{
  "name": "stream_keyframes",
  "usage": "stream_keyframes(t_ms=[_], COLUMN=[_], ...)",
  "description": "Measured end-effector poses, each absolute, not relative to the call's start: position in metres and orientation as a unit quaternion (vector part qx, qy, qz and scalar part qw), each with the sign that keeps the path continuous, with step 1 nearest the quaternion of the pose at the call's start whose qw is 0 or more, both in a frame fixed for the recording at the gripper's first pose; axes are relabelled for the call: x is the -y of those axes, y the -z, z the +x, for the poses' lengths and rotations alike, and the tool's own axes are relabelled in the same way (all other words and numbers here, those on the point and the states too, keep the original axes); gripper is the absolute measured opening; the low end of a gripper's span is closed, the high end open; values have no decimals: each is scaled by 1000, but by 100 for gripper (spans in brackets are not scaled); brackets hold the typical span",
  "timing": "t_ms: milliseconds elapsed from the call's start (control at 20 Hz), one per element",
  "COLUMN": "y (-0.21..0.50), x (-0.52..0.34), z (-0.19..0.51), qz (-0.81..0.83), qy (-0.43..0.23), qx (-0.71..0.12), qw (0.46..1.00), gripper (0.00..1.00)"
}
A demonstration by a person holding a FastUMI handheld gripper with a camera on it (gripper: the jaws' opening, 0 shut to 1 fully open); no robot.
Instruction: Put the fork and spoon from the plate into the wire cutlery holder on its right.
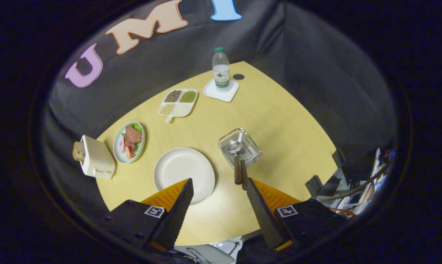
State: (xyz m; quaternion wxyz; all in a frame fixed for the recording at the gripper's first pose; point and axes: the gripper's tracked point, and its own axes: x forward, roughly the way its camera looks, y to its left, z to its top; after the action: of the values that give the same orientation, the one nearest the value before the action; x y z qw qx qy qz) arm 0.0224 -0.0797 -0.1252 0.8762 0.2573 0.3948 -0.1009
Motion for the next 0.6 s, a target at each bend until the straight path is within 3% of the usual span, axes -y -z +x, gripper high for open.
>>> stream_keyframes(t_ms=[350,600], y=[85,51], x=[92,90], z=[40,35], qz=[182,155], qy=[55,21], qx=[-203,-73], qw=[961,985], gripper=[94,94])
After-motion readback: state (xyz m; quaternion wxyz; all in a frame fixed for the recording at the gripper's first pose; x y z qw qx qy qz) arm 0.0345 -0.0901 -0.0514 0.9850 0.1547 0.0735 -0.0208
